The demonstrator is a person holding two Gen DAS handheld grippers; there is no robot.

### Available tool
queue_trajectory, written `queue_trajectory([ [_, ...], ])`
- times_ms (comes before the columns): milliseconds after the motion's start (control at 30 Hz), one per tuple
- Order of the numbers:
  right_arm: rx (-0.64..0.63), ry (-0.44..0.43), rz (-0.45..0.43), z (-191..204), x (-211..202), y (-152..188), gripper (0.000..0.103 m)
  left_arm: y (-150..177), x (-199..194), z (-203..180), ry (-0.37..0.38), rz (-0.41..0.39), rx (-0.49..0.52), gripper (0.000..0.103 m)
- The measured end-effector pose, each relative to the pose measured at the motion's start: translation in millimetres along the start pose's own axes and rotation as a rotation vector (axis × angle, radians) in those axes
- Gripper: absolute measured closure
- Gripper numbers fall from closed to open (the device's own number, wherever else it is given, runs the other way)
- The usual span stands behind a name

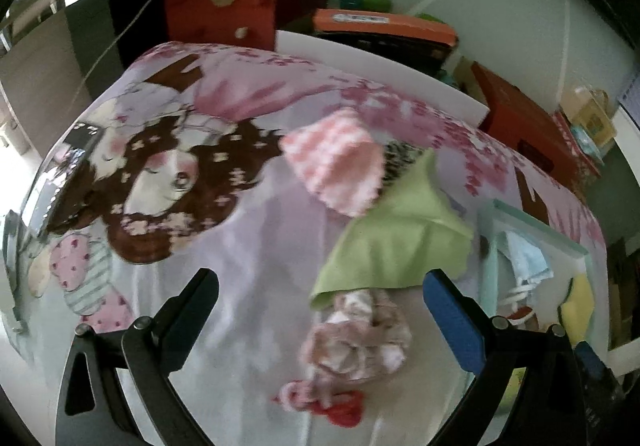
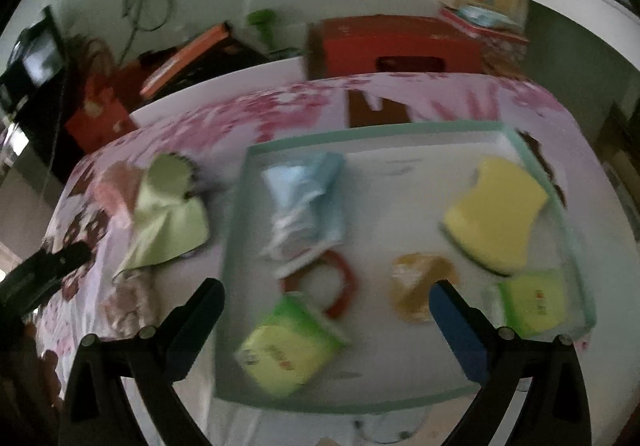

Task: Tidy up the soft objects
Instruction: 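Move both open tools back from the tray to the pile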

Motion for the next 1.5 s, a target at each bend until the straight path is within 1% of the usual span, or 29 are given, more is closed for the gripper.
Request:
queue_trajectory([
  [167, -0.04, -0.07, 0.017, 33.5, 1.8, 6.3, 0.0, -5.7, -5.8, 20.7, -0.028, -0.018, -0.049, 0.001],
  [367, -0.109, -0.132, 0.027, 71.1, 2.6, 15.2, 0.0, 0.8, -3.7, 29.8, -0.032, 0.017, -0.045, 0.001],
  [533, -0.159, -0.165, 0.041, 89.4, 5.6, 22.5, 0.0, 8.8, 1.1, 33.7, -0.023, 0.068, -0.042, 0.001],
  [667, -0.163, -0.154, 0.057, 88.7, 9.0, 25.9, 0.0, 18.3, 6.0, 32.6, -0.001, 0.121, -0.035, 0.001],
  [767, -0.156, -0.128, 0.07, 82.9, 9.8, 26.3, 0.0, 25.3, 6.9, 31.2, 0.009, 0.147, -0.024, 0.001],
  [933, -0.14, -0.101, 0.078, 72.2, 4.2, 27.2, 0.0, 30.0, 0.0, 31.9, 0.02, 0.148, -0.028, 0.001],
  [1100, -0.144, -0.069, 0.081, 65.9, -3.5, 30.8, 0.0, 40.6, -5.1, 32.1, 0.026, 0.166, -0.016, 0.001],
  [1267, -0.147, -0.039, 0.085, 60.3, -8.1, 33.1, 0.0, 50.7, -6.5, 36.1, 0.068, 0.191, -0.051, 0.001],
  [1333, -0.15, -0.023, 0.084, 57.9, -9.5, 33.0, 0.0, 53.5, -7.0, 35.7, 0.061, 0.192, -0.037, 0.001],
  [1433, -0.151, 0.001, 0.094, 53.9, -9.6, 33.4, 0.0, 58.5, -7.7, 30.4, 0.043, 0.195, 0.02, 0.001],
  [1500, -0.15, 0.016, 0.1, 50.6, -9.5, 33.5, 0.0, 62.6, -6.8, 23.3, 0.052, 0.206, 0.052, 0.001],
])
Point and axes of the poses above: each gripper's, at about its wrist camera, not at the fingertips, and x roughly the way its jaws point, z to its left, y to its underside, the point moved 5 cm from there along x, roughly the way its jaws point, and after that the axes turned 10 degrees about -z, right-handed, at the moved point
